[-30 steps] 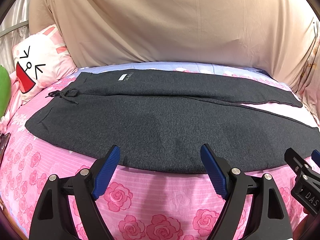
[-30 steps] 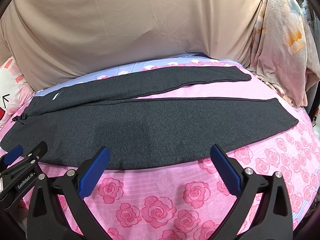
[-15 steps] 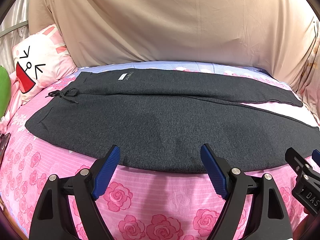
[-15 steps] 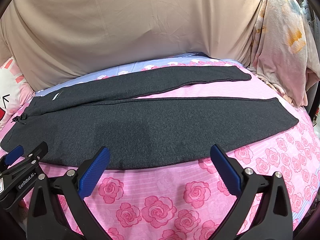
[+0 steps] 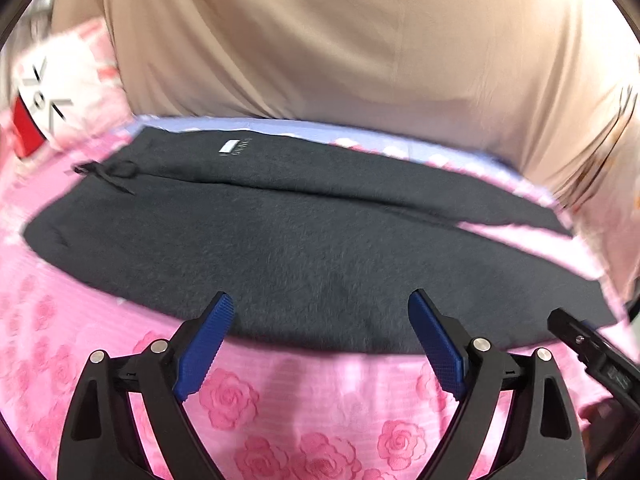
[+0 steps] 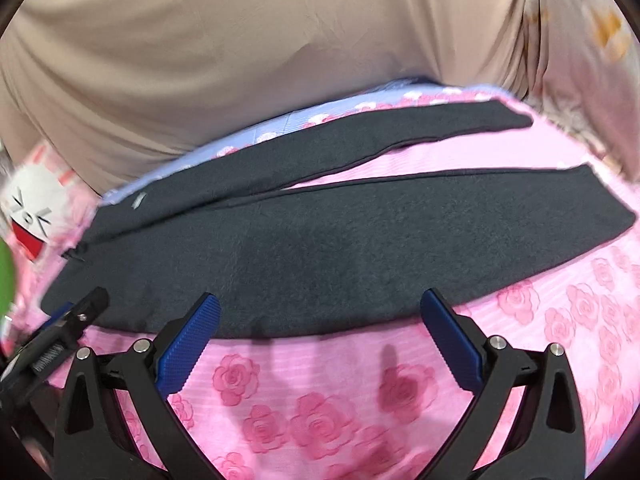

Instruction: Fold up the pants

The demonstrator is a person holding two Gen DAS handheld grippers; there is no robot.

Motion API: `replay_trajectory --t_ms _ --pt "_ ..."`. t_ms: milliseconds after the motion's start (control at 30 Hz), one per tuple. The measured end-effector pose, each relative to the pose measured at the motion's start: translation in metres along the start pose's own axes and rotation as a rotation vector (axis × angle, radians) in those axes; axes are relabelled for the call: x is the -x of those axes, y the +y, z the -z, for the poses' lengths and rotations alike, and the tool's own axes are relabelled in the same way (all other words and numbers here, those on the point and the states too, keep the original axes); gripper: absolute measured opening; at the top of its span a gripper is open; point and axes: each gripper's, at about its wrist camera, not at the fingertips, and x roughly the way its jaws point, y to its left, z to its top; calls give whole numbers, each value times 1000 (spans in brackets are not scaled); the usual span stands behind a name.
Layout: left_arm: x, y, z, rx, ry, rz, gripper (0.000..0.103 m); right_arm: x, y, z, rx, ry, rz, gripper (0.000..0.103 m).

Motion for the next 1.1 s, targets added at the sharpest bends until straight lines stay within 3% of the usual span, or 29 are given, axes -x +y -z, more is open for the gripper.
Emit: replay_trajectory --t_ms 133,300,367,533,600,767,867,933,967,1000,1067,1100 --pt "-19 45 -42 55 45 -29 87 -14 -63 -59 4 -45 147 98" --pt "-65 136 -122 181 75 -149 87 -58 -127 -133 2 -40 295 98" --pt "-84 168 -150 226 75 -242 87 -77 -147 -156 -4 -28 324 98" --pt "-135 237 -207 296 135 -332 87 -129 -196 -209 -77 17 339 98" --pt "-155 260 -221 363 152 -332 87 -144 -208 -224 -109 25 344 98" --pt "-218 296 -234 455 285 -331 87 -191 -236 -252 -223 90 358 98" --pt "-243 298 -239 403 305 -402 87 -217 -244 -257 -270 149 358 98" --pt "-257 298 -243 347 321 -434 87 -225 -244 -257 -272 139 387 98" --pt "-259 296 -245 329 311 -436 80 -227 -242 -258 -259 136 398 98" --pt "-260 294 -248 317 298 -430 66 -230 -239 -258 -239 137 416 96" --pt "-258 293 -253 314 279 -405 43 -232 -226 -257 -169 123 449 74" --pt "-252 293 -255 325 269 -405 33 -231 -222 -256 -150 120 435 51"
